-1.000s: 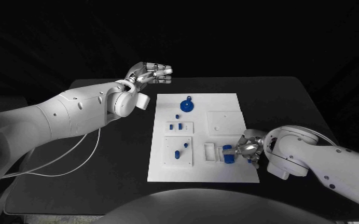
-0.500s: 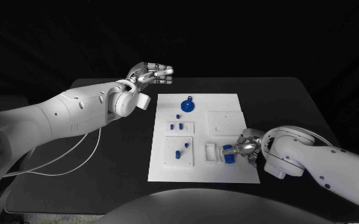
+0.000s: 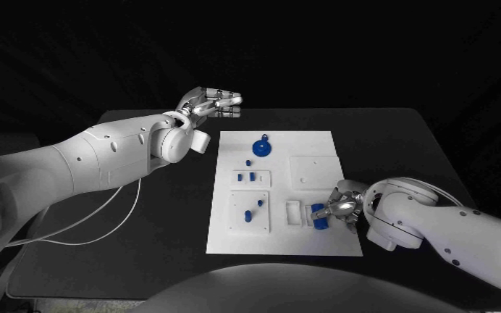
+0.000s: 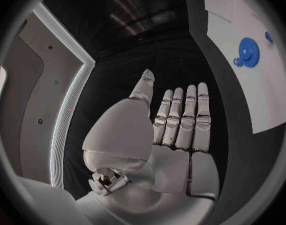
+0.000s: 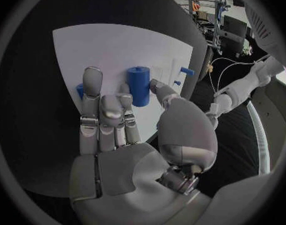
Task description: Assemble the parts on the task board
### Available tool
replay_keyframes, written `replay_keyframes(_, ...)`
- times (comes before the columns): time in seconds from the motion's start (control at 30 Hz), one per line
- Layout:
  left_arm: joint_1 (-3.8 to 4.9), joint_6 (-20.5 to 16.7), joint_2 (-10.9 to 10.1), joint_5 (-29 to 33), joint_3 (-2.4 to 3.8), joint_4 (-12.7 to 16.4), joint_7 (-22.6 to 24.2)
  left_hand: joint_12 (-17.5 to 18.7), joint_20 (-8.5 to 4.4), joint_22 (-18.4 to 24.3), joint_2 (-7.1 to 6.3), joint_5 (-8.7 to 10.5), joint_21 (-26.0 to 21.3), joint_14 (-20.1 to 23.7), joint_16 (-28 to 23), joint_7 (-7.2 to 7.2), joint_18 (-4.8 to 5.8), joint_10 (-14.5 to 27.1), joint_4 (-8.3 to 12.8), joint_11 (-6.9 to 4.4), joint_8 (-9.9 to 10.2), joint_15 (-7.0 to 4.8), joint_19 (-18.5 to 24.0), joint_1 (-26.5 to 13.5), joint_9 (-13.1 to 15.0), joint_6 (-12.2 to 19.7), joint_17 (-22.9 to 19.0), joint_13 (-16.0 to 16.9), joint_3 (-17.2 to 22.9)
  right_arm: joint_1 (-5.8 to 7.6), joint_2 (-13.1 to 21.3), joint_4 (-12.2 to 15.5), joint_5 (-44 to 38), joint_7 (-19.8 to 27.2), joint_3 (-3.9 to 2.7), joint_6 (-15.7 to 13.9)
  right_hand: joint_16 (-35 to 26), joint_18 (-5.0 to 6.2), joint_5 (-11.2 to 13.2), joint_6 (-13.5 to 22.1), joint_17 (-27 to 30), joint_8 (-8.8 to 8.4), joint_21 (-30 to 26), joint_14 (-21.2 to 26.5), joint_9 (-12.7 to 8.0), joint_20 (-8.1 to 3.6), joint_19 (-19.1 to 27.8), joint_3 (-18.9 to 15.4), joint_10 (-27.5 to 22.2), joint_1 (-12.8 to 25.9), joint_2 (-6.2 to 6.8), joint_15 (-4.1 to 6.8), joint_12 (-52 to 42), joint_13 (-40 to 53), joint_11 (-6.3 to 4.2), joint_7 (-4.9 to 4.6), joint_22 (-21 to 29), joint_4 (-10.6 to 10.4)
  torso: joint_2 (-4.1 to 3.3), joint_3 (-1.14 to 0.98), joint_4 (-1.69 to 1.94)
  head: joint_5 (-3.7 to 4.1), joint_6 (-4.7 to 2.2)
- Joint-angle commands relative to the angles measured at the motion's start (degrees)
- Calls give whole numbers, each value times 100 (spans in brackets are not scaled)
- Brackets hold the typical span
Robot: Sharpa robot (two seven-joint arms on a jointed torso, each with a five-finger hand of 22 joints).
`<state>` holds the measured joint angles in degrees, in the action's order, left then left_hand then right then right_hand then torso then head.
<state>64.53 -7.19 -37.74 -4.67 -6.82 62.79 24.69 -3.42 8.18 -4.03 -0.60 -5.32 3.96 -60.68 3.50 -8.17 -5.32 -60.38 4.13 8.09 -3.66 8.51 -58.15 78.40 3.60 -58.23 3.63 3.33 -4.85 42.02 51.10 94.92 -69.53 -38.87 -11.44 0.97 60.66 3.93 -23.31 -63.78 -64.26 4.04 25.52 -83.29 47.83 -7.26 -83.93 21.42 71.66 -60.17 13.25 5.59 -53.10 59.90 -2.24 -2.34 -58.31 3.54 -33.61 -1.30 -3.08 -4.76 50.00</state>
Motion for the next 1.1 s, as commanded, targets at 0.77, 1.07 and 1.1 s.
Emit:
replay_keyframes(0.77, -1, 85, 12, -7, 2, -53, 5, 2, 17, 1, 44, -28, 1, 24, -6, -44, 61, -3, -17, 51, -2, 25, 38, -18, 0, -11, -4, 3, 8, 289, 322, 404, 824, -260, -70, -558, 62, 46, -633, -204, -3, -34, 112, -41, -1263, -3, -221, 299, 58, -64, -438, 46, -11, 4, -77, 46, -150, 528, -5, 7, 3, 31, 0)
replay_keyframes(1.07, -1, 88, 16, -6, 1, -59, -5, 3, 16, 1, 52, -34, 1, 23, -6, -43, 61, -6, -18, 51, -1, 25, 38, -26, 0, -13, -4, 3, 1, 357, 264, 412, 1039, -364, -57, -437, 84, 9, -740, -300, -16, -38, 155, -40, -1145, -26, -218, 215, 91, -15, -466, 64, 53, -71, -105, 100, -205, 470, -8, 7, 4, 18, 0)
replay_keyframes(1.1, -1, 88, 17, -6, 1, -59, -5, 3, 16, 1, 52, -34, 1, 23, -6, -43, 61, -6, -18, 51, -1, 25, 38, -26, 0, -13, -4, 3, 1, 360, 256, 410, 1047, -370, -53, -427, 84, 8, -733, -300, -16, -39, 154, -40, -1145, -26, -218, 202, 92, -21, -465, 65, 48, -68, -106, 101, -208, 461, -8, 9, 5, 19, 0)
